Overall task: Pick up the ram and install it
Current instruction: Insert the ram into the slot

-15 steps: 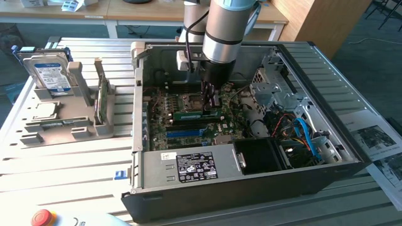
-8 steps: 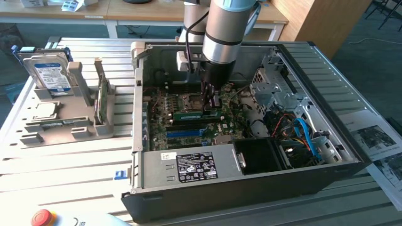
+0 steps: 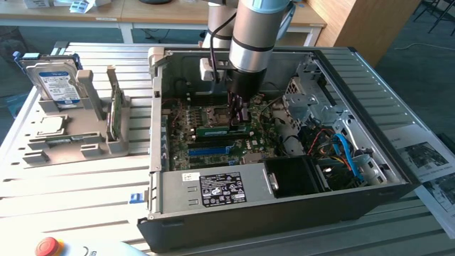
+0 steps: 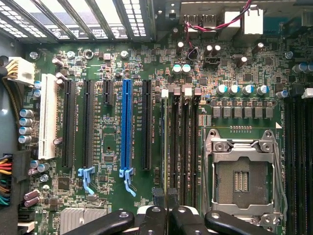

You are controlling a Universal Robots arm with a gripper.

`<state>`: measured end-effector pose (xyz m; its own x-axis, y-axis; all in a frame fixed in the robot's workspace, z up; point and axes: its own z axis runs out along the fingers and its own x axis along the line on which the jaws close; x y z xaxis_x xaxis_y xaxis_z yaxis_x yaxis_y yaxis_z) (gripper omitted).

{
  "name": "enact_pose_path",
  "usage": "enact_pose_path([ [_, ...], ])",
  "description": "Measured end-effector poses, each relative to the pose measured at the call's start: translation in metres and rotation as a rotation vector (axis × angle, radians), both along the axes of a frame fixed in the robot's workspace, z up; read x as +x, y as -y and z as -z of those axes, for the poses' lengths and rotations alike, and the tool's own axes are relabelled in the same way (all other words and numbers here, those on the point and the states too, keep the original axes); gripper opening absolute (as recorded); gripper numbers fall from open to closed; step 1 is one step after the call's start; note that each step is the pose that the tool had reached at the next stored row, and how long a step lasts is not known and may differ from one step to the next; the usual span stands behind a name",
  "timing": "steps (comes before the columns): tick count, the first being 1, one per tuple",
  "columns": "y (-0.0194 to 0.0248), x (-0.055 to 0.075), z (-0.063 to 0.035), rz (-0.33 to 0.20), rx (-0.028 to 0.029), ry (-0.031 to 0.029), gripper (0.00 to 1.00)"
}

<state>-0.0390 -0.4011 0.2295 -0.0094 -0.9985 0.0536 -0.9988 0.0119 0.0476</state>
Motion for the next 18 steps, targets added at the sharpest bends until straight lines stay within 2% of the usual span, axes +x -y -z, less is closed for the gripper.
enact_pose_path([
  [18,0.0000,-0.0002,0.0036,0.000,0.0000,0.0015,0.12],
])
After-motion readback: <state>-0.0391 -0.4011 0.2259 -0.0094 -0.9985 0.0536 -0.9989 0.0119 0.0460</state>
